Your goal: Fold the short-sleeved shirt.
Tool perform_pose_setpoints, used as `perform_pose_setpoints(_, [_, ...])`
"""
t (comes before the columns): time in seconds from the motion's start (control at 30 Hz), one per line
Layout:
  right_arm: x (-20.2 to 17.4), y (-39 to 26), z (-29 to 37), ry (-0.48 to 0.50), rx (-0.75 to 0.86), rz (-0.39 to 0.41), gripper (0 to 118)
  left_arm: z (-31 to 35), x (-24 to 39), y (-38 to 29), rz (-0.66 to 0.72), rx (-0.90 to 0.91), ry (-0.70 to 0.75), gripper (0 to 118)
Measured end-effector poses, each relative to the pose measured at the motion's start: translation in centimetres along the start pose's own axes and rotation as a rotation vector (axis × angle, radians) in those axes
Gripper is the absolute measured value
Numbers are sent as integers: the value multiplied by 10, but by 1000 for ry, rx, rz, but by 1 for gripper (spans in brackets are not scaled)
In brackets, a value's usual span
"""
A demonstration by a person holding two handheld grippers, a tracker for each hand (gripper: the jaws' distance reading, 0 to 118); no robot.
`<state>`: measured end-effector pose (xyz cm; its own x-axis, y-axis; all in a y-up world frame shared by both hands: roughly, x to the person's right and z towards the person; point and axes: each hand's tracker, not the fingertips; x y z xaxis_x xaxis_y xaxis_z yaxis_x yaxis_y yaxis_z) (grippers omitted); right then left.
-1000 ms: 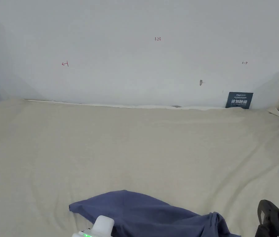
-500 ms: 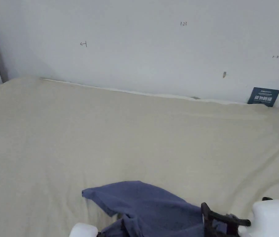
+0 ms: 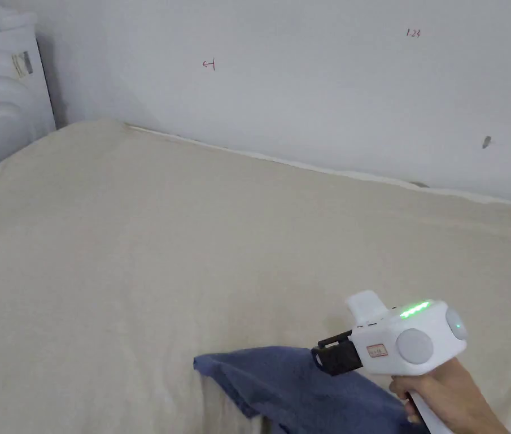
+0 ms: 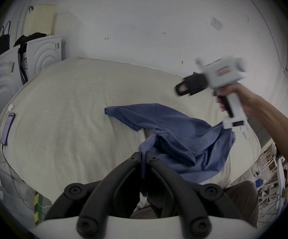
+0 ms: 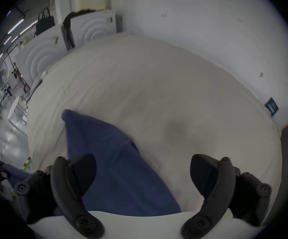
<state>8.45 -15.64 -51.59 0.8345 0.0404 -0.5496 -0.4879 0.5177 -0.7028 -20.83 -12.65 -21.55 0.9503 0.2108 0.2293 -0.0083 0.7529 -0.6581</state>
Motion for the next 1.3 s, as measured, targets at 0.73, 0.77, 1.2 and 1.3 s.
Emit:
perform_pose_setpoints(0.73, [-14,-50,87,-257,286,-90,1,-2,-18,-2,43,13,55,4])
perform_pose_setpoints(0.77, [-13,-61,116,-301,349,-112,1,1,-18,3,40,32,75,4])
perform_pose_setpoints(1.2, [-39,-169,451,-611,903,-452,1,98,-11,151,-84,496,67,4])
perform_pose_setpoints(1.3, [-53,-167,512,-621,1004,-436,1,131,-4,202,-79,555,-29,4])
